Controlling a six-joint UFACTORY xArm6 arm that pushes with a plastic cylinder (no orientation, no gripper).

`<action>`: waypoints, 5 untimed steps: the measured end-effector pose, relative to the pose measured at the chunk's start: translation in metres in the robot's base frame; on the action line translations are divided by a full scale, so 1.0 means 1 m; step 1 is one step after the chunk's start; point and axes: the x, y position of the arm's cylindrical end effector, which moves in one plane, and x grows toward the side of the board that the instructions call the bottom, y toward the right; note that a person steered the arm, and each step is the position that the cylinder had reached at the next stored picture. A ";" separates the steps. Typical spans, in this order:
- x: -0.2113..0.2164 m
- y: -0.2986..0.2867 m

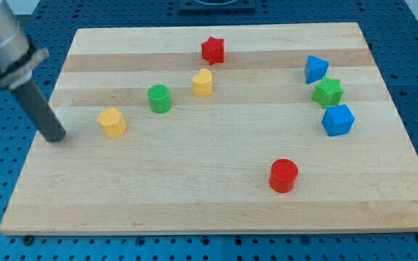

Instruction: Push the green circle to the top of the yellow heart

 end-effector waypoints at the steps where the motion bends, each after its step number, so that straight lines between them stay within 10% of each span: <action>1: -0.033 0.034; 5: -0.033 0.161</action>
